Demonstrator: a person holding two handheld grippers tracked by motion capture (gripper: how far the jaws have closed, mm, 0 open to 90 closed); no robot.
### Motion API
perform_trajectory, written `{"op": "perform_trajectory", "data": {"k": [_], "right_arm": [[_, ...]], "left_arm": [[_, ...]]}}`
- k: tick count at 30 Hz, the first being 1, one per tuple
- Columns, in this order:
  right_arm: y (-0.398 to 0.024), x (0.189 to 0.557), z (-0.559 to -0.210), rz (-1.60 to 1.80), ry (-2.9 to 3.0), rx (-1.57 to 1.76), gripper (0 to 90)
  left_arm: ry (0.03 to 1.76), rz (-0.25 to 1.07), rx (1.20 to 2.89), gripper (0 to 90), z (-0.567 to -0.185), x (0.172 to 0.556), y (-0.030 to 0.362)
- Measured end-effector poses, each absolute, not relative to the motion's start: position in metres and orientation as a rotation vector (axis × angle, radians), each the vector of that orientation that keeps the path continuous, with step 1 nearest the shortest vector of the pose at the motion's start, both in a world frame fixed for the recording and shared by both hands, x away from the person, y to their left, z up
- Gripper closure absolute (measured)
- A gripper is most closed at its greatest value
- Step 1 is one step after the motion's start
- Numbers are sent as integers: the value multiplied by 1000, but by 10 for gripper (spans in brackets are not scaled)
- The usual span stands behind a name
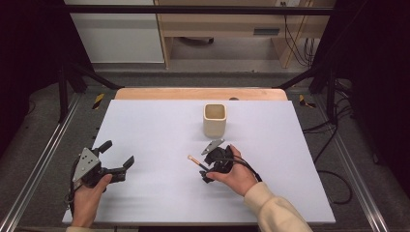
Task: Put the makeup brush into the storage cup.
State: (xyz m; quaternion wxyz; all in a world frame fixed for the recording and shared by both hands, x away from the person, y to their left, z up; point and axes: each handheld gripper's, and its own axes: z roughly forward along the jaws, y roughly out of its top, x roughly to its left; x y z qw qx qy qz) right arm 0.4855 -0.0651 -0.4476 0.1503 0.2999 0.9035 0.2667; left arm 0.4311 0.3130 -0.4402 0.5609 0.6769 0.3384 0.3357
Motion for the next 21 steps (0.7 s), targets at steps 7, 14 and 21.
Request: {"op": "perform_trajectory", "data": {"k": [7, 14, 21], "right_arm": [[-62, 485, -448, 767, 2588, 853, 182], [-60, 486, -448, 751, 2611, 822, 272], [-55, 487, -445, 717, 2636, 801, 356]], "left_arm": [[798, 791, 1595, 17, -440, 431, 313], [798, 791, 1596, 17, -440, 431, 313], [797, 791, 1597, 17, -440, 431, 313]]}}
